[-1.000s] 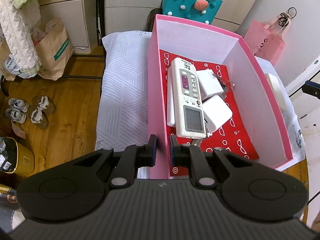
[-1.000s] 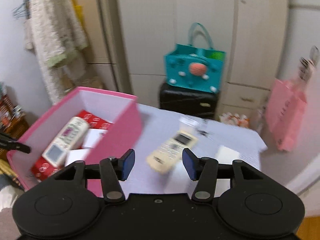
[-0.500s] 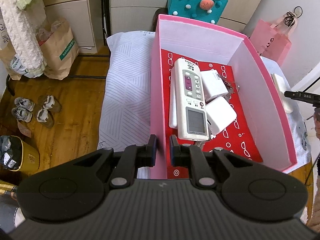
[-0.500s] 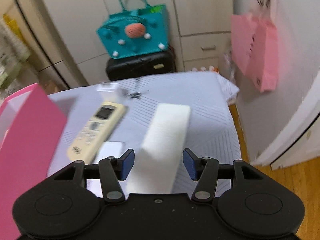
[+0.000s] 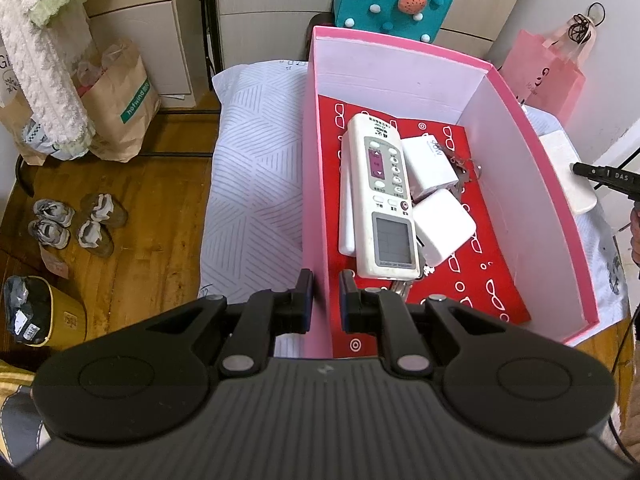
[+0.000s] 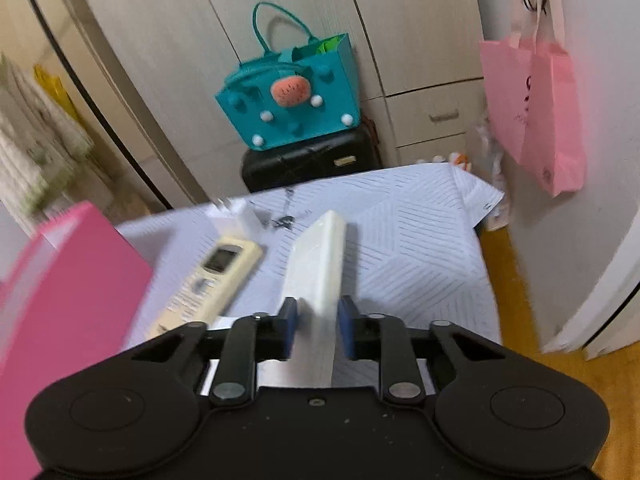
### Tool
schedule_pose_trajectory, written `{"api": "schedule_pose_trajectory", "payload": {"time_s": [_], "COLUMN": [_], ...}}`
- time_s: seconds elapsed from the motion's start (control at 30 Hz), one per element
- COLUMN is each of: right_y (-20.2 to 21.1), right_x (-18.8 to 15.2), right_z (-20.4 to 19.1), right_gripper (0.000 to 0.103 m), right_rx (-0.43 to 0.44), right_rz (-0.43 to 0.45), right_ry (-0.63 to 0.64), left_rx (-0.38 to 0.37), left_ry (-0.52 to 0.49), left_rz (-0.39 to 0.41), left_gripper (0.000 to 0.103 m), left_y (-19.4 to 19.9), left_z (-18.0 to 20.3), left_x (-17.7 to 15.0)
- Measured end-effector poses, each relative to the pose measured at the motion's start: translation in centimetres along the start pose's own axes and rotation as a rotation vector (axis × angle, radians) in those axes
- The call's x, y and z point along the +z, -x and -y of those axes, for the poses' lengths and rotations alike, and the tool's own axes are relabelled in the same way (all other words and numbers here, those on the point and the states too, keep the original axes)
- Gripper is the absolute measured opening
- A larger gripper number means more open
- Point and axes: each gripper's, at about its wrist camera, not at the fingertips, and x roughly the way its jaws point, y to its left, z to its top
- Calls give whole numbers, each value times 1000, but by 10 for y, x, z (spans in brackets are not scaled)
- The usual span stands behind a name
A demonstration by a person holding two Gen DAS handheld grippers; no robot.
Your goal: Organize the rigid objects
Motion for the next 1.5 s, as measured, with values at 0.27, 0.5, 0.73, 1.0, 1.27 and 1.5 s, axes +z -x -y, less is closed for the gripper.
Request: {"api": "schedule_pose_trajectory", "payload": {"time_s": [0.27,0.5,0.73,1.0,1.27,1.5], "right_y": [13,7,-8,-24,-37,-22], "right_x": [-10,-11,-16,-21,-13,-19], "right_z": [-38,-68,-94,-106,-84,-65], "right_gripper": [19,19,32,50,74,59], "right_rx": [9,10,-106,-243,-258,-140], "right_rz": [-3,-58,-91,-102,-129,-76], "right_ry": [110,191,304,378,236,139], "left_rx": [-3,-8,-13,-24,-35,-41], "left_ry": [3,1,-1,-2,-3,-6], "left_rz": [-2,2,3,5,8,11], "left_gripper": [12,12,12,12,12,12], "left_y": [0,0,0,1,2,5], "left_z": [-2,-3,-4,-5,-6,-7], "left_x": [1,0,-1,-1,-2,-4]}}
